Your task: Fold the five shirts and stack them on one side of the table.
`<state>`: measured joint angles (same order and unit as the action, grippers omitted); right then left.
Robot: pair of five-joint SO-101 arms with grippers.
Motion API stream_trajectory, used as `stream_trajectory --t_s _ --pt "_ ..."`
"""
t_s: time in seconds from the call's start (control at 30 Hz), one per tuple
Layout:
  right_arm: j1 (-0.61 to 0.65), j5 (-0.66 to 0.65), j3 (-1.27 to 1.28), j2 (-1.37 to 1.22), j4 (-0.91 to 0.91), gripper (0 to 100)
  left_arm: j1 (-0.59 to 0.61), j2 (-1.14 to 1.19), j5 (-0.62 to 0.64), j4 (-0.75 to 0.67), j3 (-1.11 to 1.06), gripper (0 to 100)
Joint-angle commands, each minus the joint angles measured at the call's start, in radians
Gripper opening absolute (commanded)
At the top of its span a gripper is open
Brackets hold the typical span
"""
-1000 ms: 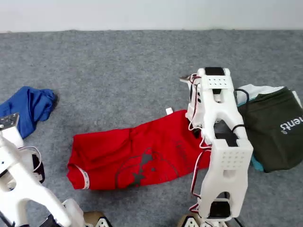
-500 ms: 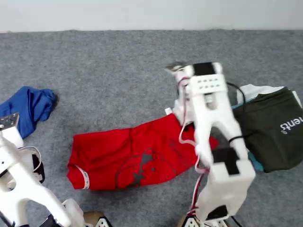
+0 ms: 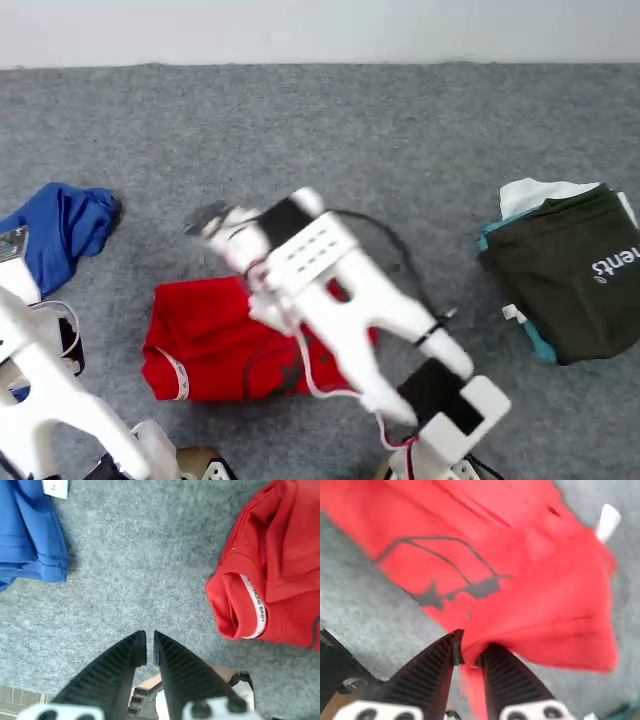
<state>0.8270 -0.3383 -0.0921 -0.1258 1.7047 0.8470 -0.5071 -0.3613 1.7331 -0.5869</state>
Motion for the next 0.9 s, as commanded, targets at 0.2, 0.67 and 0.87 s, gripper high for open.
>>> stream_trajectory --t_s 0.2,0.67,0.87 --pt "0.108 0.117 -0.233 -0.180 -0.074 1.0 0.008 -0.006 0.009 0.021 0.139 4" --pt "0.239 0.176 -0.697 -0.530 0.030 1.0 0.008 -0.008 0.009 0.021 0.294 4" --pt "0.263 0.176 -0.786 -0.607 0.050 1.0 0.080 -0.008 0.009 0.021 0.432 4"
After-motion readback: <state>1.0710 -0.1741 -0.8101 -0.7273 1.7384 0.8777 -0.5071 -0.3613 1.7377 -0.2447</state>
